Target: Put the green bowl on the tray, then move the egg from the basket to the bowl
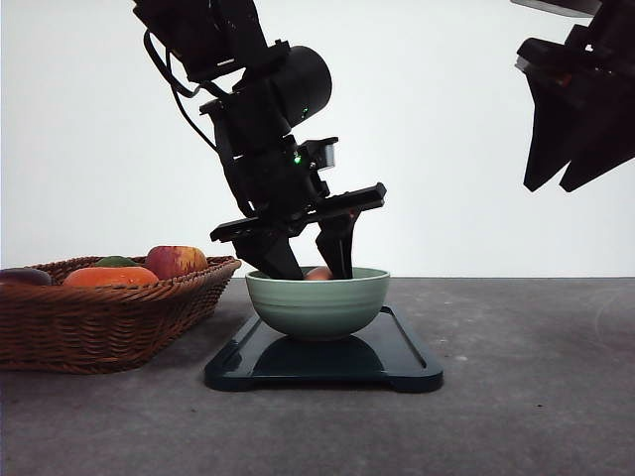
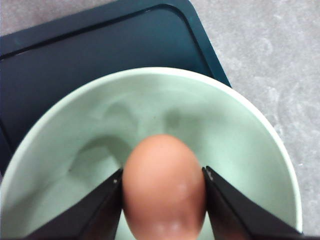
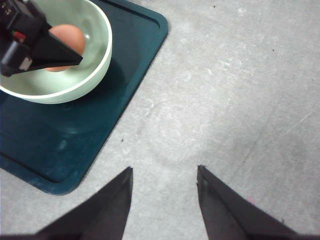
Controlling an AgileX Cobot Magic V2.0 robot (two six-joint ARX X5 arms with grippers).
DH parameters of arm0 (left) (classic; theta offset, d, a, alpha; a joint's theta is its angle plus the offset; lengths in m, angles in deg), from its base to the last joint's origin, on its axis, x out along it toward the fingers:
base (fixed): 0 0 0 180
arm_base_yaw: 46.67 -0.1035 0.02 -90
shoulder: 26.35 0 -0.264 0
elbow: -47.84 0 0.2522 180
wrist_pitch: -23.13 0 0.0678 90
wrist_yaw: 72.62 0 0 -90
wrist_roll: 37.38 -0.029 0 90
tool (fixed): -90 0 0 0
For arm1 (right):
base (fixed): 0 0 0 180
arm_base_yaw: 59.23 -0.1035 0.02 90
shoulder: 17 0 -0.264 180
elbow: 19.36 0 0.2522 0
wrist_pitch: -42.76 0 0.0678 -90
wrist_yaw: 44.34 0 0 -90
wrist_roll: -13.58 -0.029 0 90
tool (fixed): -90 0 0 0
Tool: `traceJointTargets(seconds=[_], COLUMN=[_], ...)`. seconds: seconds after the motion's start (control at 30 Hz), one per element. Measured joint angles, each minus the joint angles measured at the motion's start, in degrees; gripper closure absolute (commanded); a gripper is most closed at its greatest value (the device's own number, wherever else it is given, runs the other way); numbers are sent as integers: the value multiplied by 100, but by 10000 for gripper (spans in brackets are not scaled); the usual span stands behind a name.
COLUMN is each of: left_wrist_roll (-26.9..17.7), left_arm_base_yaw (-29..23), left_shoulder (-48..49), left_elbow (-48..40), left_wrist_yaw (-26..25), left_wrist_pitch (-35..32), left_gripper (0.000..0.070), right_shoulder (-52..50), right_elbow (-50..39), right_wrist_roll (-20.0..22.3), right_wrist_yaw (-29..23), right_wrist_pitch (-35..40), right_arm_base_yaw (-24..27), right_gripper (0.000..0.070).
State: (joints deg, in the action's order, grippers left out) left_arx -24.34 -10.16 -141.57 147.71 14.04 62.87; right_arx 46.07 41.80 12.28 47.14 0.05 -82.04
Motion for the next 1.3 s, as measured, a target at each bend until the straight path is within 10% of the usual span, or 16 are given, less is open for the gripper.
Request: traceJointTargets(seconds=[0.97,1.3], left_wrist_roll=[-267,-473], left_arm_base_yaw=[4,-160], left_shoulder=[1911,3572], left_elbow=[111,-1845], left_wrist_yaw=[32,208], left_wrist_pitch=[828,404], left_gripper=[339,342], right_shoulder=[0,0], right_elbow=[0,0], right_wrist_roll=[0,0], right_wrist_yaw=[0,0], right_wrist_pitch=[-147,-65], right_arm_base_yaw=[0,-2], right_gripper=[448,448])
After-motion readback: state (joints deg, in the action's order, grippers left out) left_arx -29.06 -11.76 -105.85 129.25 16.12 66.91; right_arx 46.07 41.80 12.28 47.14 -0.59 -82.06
